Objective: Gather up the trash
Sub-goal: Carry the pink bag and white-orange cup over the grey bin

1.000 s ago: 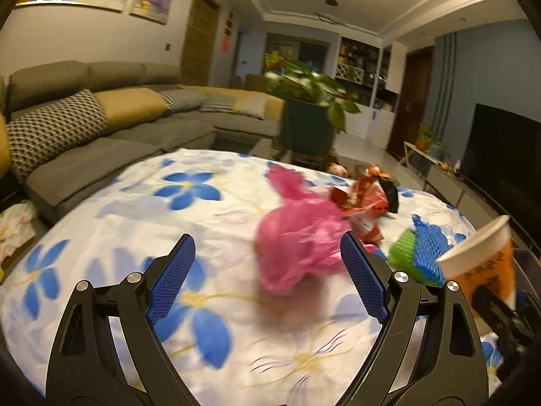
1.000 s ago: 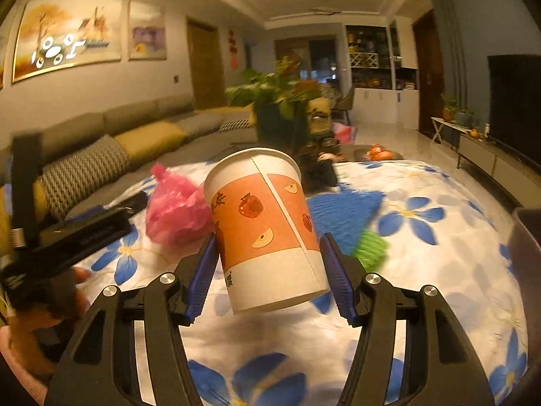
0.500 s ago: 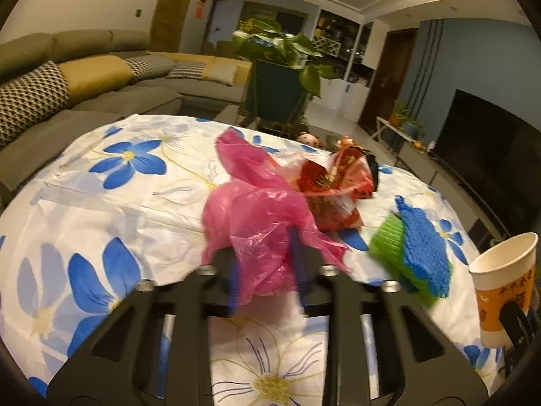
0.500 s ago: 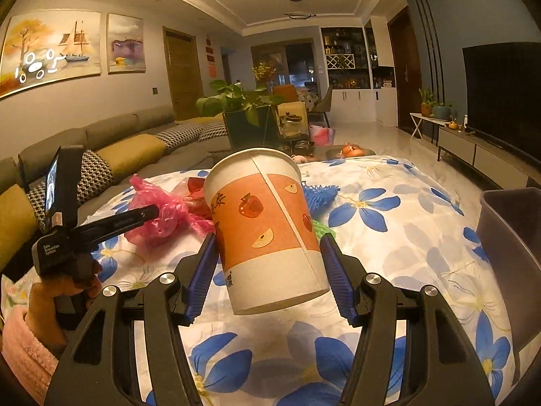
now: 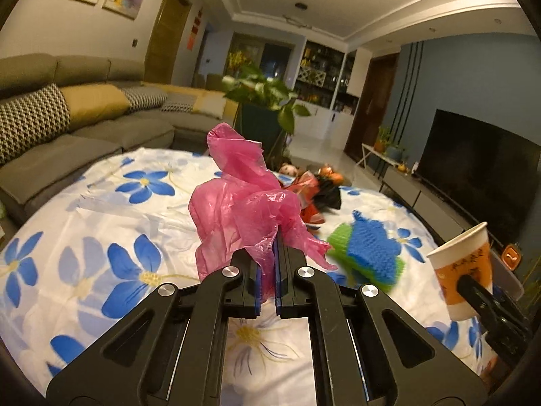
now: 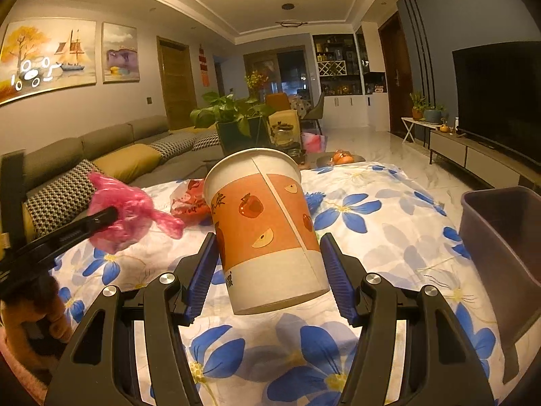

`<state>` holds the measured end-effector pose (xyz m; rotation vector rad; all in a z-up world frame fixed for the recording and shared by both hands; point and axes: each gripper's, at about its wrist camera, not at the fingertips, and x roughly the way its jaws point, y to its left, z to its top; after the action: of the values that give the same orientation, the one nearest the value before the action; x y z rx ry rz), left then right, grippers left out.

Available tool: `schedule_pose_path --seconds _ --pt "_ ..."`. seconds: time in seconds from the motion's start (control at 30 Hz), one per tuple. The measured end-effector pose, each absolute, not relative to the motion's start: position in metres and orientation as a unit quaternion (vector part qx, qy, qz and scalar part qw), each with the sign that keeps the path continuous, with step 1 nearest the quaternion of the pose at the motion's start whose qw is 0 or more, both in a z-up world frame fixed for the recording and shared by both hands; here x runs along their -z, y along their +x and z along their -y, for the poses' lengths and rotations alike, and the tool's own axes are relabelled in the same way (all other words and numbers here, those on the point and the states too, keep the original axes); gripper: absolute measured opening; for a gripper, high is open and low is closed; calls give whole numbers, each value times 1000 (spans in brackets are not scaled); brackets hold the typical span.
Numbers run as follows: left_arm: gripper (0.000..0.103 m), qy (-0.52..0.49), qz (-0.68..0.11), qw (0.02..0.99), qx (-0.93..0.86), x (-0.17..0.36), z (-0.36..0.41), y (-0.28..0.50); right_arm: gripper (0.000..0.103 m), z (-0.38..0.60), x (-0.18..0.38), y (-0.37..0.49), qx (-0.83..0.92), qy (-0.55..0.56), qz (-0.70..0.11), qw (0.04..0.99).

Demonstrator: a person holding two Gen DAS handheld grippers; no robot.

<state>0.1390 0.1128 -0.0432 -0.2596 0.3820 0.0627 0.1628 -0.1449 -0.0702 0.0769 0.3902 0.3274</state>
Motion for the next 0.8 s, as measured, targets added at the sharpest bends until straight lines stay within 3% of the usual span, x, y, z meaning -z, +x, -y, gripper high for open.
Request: schedule_pose_path --seconds 0.8 --pt "5 -76 -166 981 59 13 -15 121 60 220 52 135 -108 78 -155 979"
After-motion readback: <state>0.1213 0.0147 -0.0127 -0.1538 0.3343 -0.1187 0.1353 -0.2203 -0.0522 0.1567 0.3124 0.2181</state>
